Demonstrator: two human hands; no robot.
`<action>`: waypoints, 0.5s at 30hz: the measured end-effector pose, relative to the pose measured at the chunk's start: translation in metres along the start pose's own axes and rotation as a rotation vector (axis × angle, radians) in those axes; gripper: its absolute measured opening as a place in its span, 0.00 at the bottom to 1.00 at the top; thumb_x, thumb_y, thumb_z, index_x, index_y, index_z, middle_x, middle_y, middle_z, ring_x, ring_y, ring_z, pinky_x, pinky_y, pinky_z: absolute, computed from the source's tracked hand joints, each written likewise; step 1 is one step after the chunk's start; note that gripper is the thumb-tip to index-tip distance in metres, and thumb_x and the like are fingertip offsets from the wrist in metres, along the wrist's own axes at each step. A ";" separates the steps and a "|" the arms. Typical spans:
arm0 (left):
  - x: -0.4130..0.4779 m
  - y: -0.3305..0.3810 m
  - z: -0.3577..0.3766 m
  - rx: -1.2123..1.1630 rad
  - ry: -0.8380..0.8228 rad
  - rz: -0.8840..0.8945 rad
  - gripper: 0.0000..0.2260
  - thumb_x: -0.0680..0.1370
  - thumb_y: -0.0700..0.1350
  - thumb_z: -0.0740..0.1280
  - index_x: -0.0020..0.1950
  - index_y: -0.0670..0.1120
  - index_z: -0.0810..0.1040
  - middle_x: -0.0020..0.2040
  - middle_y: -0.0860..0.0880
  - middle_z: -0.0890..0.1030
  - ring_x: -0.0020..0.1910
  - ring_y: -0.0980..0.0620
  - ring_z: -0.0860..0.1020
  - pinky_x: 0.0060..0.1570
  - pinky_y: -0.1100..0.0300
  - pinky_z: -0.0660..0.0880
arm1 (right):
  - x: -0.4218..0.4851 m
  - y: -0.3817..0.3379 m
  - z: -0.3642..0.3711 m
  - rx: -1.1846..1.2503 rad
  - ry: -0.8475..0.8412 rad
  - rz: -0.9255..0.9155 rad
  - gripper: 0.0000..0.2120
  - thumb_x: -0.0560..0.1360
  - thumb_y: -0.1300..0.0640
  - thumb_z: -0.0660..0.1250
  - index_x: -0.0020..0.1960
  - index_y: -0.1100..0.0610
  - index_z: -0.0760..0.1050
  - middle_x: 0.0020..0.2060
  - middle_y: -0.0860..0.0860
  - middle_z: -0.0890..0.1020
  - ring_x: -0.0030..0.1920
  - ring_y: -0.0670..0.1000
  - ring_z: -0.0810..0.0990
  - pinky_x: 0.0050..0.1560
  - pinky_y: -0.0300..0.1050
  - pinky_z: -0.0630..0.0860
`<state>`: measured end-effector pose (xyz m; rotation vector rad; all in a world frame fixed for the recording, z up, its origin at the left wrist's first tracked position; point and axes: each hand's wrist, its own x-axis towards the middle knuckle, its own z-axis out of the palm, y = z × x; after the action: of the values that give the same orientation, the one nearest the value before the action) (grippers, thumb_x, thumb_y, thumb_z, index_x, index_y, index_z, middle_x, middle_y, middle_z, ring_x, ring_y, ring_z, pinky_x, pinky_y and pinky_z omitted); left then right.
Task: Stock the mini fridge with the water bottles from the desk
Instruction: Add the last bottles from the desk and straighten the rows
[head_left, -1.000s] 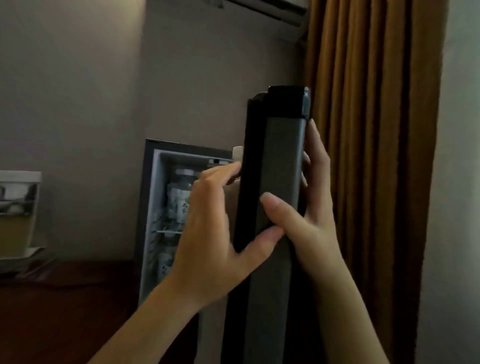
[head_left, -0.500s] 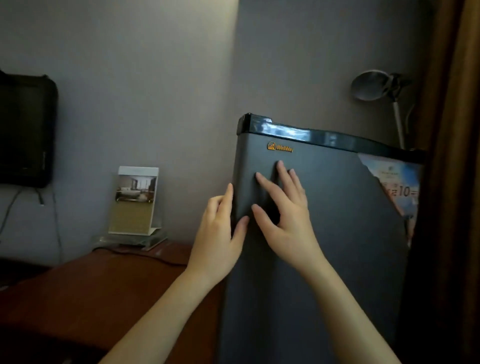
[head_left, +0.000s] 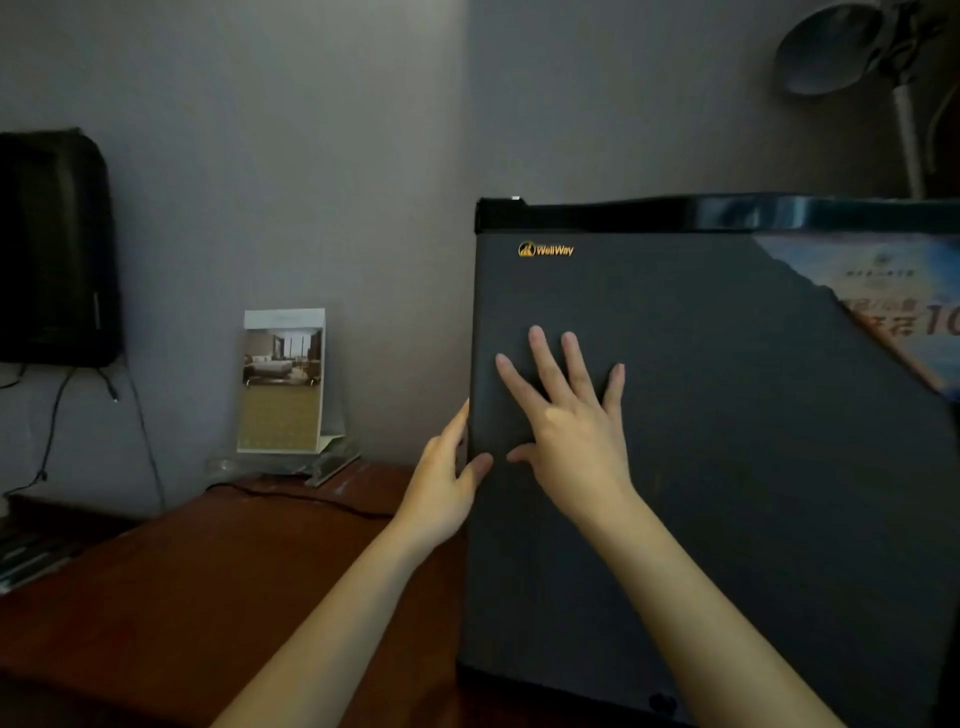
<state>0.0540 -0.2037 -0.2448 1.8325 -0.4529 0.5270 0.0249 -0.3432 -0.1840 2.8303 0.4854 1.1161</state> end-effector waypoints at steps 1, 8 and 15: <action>0.001 0.000 0.000 -0.020 -0.017 0.007 0.27 0.79 0.41 0.61 0.75 0.57 0.57 0.66 0.56 0.69 0.66 0.59 0.68 0.65 0.59 0.70 | 0.002 -0.001 0.002 0.001 0.012 0.001 0.42 0.74 0.49 0.66 0.76 0.43 0.39 0.75 0.49 0.34 0.67 0.52 0.24 0.64 0.61 0.30; 0.000 0.001 0.000 -0.069 -0.069 -0.113 0.15 0.81 0.45 0.58 0.69 0.52 0.68 0.57 0.55 0.78 0.51 0.62 0.77 0.45 0.69 0.77 | 0.004 -0.005 0.002 0.028 0.045 0.023 0.42 0.74 0.46 0.66 0.76 0.43 0.39 0.76 0.48 0.35 0.74 0.55 0.30 0.67 0.68 0.33; -0.007 0.013 0.002 -0.031 -0.024 -0.225 0.15 0.81 0.49 0.58 0.65 0.46 0.73 0.59 0.48 0.79 0.54 0.53 0.77 0.44 0.64 0.75 | -0.001 -0.009 -0.008 0.007 0.013 0.026 0.44 0.74 0.52 0.67 0.76 0.44 0.39 0.76 0.49 0.35 0.74 0.56 0.31 0.68 0.70 0.35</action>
<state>0.0416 -0.2095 -0.2391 1.8335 -0.2645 0.3425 0.0158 -0.3359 -0.1801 2.8446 0.4560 1.1399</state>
